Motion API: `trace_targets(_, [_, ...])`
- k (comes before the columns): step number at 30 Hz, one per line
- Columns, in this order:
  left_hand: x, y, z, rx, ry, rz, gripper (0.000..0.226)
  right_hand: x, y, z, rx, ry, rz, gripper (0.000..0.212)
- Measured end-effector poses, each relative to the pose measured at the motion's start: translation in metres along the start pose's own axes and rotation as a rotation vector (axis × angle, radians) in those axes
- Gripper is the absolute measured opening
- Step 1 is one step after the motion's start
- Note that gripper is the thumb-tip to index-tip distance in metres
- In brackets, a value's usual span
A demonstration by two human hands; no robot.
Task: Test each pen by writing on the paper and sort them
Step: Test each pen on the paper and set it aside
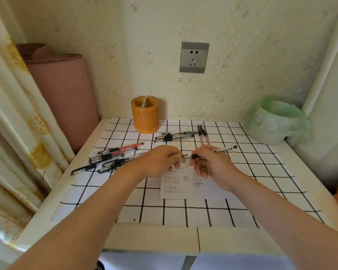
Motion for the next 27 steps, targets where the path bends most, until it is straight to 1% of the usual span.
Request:
trace_targets(3, [0.001, -0.001, -0.004, 0.02, -0.029, -0.002, 0.023, 0.0, -0.002, -0.001, 0.033, -0.011, 0.015, 0.014])
trace_targets(6, [0.003, -0.001, -0.007, 0.064, -0.028, -0.016, 0.02, -0.001, -0.004, -0.002, 0.075, -0.012, -0.004, 0.011])
trace_targets(7, [0.003, -0.001, -0.007, 0.08, -0.021, -0.017, 0.019, -0.002, -0.004, -0.003, 0.08, -0.015, -0.016, 0.012])
trace_targets(8, [0.004, -0.001, -0.008, 0.091, -0.014, -0.017, 0.019, -0.003, -0.003, -0.004, 0.085, -0.018, -0.033, 0.017])
trace_targets(9, [0.004, -0.001, -0.008, 0.095, -0.005, -0.021, 0.019, -0.004, -0.003, -0.003, 0.089, -0.026, -0.059, 0.025])
trace_targets(11, [0.003, 0.0, -0.01, 0.098, 0.02, -0.041, 0.017, -0.004, -0.006, -0.002, 0.096, -0.049, -0.155, 0.049])
trace_targets(13, [0.002, 0.002, -0.012, 0.094, 0.056, -0.072, 0.017, -0.004, -0.008, 0.001, 0.12, -0.02, -0.312, 0.079])
trace_targets(14, [0.002, 0.004, -0.013, 0.091, 0.076, -0.086, 0.018, -0.005, -0.007, 0.003, 0.169, 0.058, -0.42, 0.093])
trace_targets(15, [0.002, 0.006, -0.012, 0.083, 0.093, -0.099, 0.018, -0.005, -0.004, 0.005, 0.248, 0.187, -0.511, 0.102])
trace_targets(16, [0.002, 0.009, -0.011, 0.074, 0.106, -0.11, 0.019, -0.006, -0.001, 0.007, 0.369, 0.369, -0.561, 0.102])
trace_targets(17, [0.003, 0.011, -0.009, 0.067, 0.117, -0.116, 0.018, -0.007, 0.003, 0.008, 0.531, 0.584, -0.551, 0.093])
trace_targets(18, [0.003, 0.013, -0.009, 0.065, 0.123, -0.115, 0.018, -0.008, 0.005, 0.008, 0.714, 0.796, -0.494, 0.079])
trace_targets(19, [0.004, 0.014, -0.009, 0.069, 0.123, -0.11, 0.018, -0.008, 0.006, 0.007, 0.884, 0.969, -0.396, 0.066])
trace_targets(20, [0.005, 0.014, -0.009, 0.078, 0.12, -0.098, 0.018, -0.008, 0.005, 0.005, 1.013, 1.083, -0.269, 0.055])
trace_targets(21, [0.005, 0.014, -0.01, 0.086, 0.119, -0.082, 0.018, -0.006, 0.001, 0.002, 1.098, 1.126, -0.133, 0.047])
trace_targets(22, [0.006, 0.013, -0.011, 0.092, 0.121, -0.058, 0.017, -0.002, -0.005, -0.001, 1.151, 1.096, -0.017, 0.039])
trace_targets(23, [0.007, 0.012, -0.011, 0.096, 0.127, -0.029, 0.017, 0.002, -0.01, -0.005, 1.168, 1.028, 0.067, 0.032])
trace_targets(24, [0.008, 0.01, -0.011, 0.107, 0.135, -0.002, 0.017, 0.006, -0.015, -0.007, 1.151, 0.951, 0.118, 0.027])
trace_targets(25, [0.008, 0.009, -0.011, 0.122, 0.143, 0.012, 0.017, 0.008, -0.018, -0.009, 1.124, 0.903, 0.135, 0.024])
trace_targets(27, [0.009, 0.007, -0.011, 0.139, 0.16, 0.0, 0.019, 0.009, -0.021, -0.012, 1.128, 0.922, 0.106, 0.029])
Point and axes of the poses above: each hand's wrist, its own x-axis away from the middle knuckle, its own y-axis out of the back of the hand, z = x × y, the point moved 1 cm from there along -x, towards the middle knuckle, and after that the axes turned 14 degrees about -z, right-handed, at the moved point
